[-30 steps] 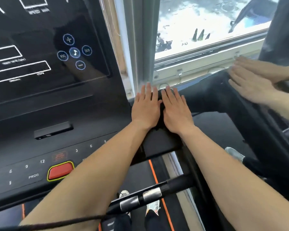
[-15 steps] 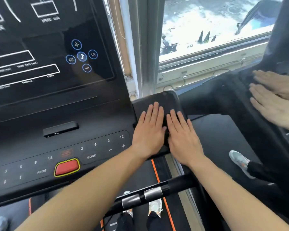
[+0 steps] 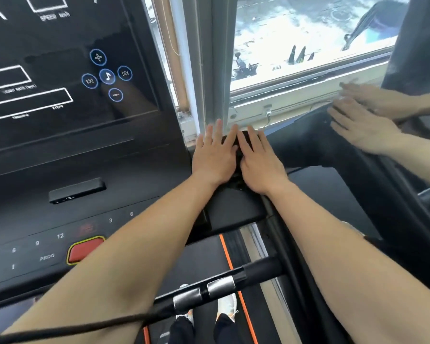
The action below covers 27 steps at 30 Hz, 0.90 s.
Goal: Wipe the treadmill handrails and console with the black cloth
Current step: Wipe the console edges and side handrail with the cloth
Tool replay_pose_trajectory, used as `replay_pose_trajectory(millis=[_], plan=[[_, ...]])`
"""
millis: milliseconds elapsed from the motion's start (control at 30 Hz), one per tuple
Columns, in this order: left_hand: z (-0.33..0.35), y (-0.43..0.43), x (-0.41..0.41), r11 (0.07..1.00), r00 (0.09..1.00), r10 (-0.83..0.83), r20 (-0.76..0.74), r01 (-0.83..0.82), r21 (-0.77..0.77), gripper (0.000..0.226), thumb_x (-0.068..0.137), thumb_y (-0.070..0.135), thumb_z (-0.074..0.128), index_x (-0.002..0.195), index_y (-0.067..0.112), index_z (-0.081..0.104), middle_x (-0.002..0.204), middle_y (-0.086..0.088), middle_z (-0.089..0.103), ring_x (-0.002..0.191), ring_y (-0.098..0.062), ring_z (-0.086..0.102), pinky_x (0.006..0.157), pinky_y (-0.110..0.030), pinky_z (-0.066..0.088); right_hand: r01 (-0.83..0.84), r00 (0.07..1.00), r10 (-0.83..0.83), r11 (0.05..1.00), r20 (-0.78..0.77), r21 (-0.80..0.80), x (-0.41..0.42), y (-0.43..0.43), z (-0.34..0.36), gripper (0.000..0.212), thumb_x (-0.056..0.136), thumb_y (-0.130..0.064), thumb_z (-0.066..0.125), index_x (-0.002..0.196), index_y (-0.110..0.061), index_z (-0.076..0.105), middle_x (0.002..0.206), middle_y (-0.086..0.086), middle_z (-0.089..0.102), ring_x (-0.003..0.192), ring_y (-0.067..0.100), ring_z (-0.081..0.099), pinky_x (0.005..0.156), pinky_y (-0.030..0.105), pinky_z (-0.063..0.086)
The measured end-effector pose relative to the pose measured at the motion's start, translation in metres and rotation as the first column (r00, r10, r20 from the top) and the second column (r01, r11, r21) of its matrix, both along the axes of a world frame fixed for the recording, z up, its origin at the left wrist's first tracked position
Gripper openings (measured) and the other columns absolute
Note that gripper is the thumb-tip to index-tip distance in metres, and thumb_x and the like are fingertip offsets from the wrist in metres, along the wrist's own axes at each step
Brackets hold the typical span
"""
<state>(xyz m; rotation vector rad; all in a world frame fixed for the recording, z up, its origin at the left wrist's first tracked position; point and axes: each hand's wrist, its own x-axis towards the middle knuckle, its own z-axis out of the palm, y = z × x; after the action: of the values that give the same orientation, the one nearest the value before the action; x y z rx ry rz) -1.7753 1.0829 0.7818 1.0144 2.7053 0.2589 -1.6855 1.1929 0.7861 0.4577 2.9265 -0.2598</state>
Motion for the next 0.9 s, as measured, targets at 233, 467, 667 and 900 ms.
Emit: replay_pose_trajectory(millis=[233, 467, 667, 900], plan=[[0.0, -0.057, 0.114, 0.98, 0.966, -0.196, -0.168, 0.191, -0.047, 0.059, 0.103, 0.041, 0.026, 0.158, 0.023, 0.009, 0.167, -0.006, 0.0, 0.153, -0.033, -0.001, 0.121, -0.051, 0.01, -0.03, 0.999, 0.027, 0.997, 0.032, 0.074, 0.132, -0.039, -0.006, 0.064, 0.1, -0.039, 0.02, 0.158, -0.011, 0.014, 0.167, 0.013, 0.007, 0.153, 0.031, 0.008, 0.121, 0.045, 0.02], [-0.004, -0.03, 0.089, 0.99, 0.981, -0.14, -0.131, 0.139, -0.012, 0.06, 0.104, 0.04, 0.022, 0.158, 0.021, 0.003, 0.166, -0.006, -0.007, 0.153, -0.031, -0.007, 0.123, -0.05, 0.004, -0.011, 1.0, 0.01, 0.998, -0.021, -0.062, 0.094, -0.009, -0.013, 0.064, 0.101, -0.039, 0.019, 0.159, -0.014, 0.005, 0.167, 0.01, 0.0, 0.154, 0.028, 0.0, 0.124, 0.044, 0.015], [-0.007, -0.029, 0.097, 0.99, 0.979, -0.139, -0.149, 0.136, -0.034, 0.061, 0.103, 0.041, 0.022, 0.159, 0.021, 0.007, 0.167, -0.006, -0.002, 0.153, -0.032, -0.004, 0.121, -0.052, 0.008, 0.07, 0.991, -0.093, 0.975, -0.101, -0.21, 0.106, -0.016, -0.004, 0.063, 0.105, -0.031, 0.033, 0.159, -0.018, 0.002, 0.168, 0.006, -0.003, 0.154, 0.026, 0.002, 0.123, 0.043, 0.02], [-0.01, -0.052, 0.196, 0.955, 0.946, -0.295, -0.132, 0.291, -0.052, 0.073, 0.089, 0.028, 0.031, 0.158, 0.01, 0.011, 0.166, -0.013, 0.007, 0.152, -0.037, 0.005, 0.119, -0.051, 0.017, 0.172, 0.981, -0.191, 0.945, -0.041, -0.279, 0.206, -0.041, 0.001, 0.074, 0.101, -0.037, 0.045, 0.159, -0.02, 0.002, 0.168, 0.002, 0.0, 0.154, 0.019, 0.008, 0.12, 0.04, 0.027]])
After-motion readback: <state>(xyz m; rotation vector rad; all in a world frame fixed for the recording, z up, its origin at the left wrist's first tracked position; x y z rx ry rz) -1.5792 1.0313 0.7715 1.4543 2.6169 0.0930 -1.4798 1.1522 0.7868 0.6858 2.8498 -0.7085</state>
